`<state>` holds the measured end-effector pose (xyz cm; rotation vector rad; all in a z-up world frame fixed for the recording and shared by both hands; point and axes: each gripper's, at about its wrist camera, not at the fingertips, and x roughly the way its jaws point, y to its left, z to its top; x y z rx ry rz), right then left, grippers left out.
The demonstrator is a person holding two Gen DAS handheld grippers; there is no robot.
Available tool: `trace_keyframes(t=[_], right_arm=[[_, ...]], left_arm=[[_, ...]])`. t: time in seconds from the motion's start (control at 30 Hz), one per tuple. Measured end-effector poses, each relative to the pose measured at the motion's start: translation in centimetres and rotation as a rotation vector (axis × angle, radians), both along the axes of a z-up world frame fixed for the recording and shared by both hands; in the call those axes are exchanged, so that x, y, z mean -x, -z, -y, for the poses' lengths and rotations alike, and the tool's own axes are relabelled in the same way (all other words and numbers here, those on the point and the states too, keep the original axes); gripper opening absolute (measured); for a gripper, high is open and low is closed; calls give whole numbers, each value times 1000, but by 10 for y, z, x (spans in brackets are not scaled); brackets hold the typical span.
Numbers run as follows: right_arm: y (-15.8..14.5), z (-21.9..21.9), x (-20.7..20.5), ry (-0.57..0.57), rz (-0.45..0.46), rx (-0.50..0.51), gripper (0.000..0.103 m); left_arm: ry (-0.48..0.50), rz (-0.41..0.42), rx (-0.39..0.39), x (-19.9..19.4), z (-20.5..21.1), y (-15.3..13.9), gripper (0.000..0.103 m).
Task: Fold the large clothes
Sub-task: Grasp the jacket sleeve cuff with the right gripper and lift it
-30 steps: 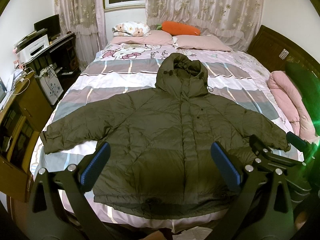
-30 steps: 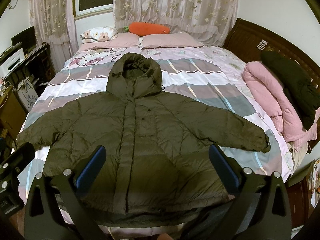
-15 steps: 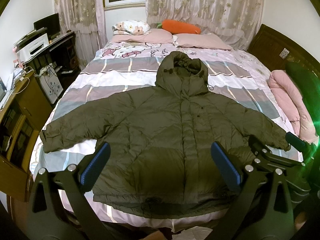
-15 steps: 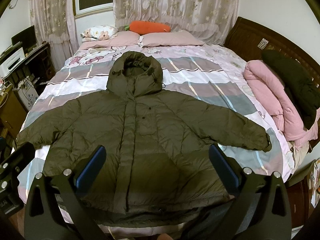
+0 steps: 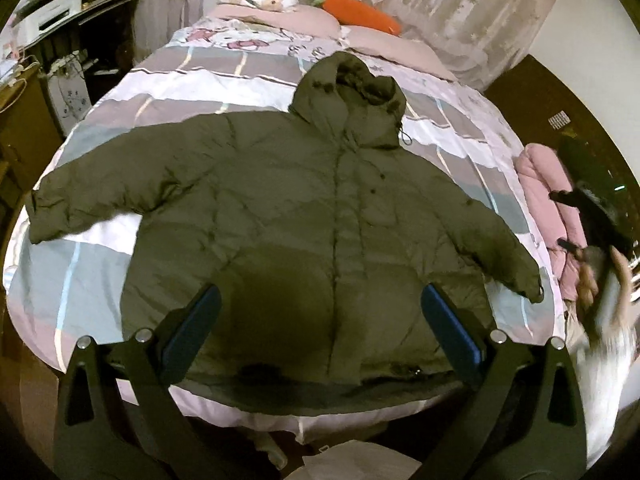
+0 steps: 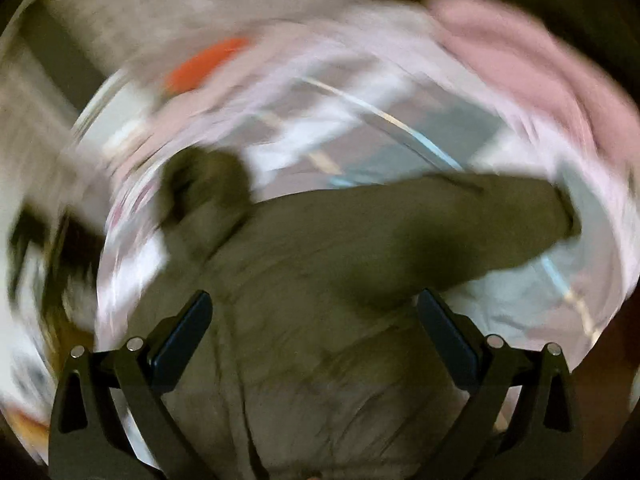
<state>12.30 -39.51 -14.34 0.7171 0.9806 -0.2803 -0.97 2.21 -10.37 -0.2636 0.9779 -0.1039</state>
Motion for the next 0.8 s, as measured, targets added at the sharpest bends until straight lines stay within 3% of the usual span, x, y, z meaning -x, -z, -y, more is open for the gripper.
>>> trace_keyframes(t=[0.07,0.17,0.27,0.33,0.4,0.43,0.47,0.5,0.53,0.6,0.7,0.8], right_arm=[[49,69,4,146,-116,-65,102],[105,138,30,321,-229,-104,102],[149,183,60,460,-280,-212,102],[174,200,78,514,-179,-366,102],[188,208,89,547,12,-531,102],[190,209,93,575,67,-566,101],[187,210,96,606,115,-580,80],[184,211,96,612,130,-572,31],[176,211,93,609,128,-540,12],[144,204,83,569,191,-458,4],[85,171,58,419,308,-386,4],[9,99,20,139,401,-319,4]], left_arm=[[21,-9,-5,-1,7,-1,101],[41,-33,-52,-10,16,-2,101],[43,-72,-69,-24,18,1,101],[45,-94,-64,-36,19,3,101],[49,-107,-67,-44,19,4,101],[51,-111,-75,-48,21,4,101],[55,-113,-80,-49,23,4,101],[58,-112,-87,-51,24,2,101],[60,-110,-93,-54,23,2,101],[60,-100,-106,-56,23,-2,101],[45,-98,-105,-59,19,-3,101],[30,-116,-81,-63,14,2,101]])
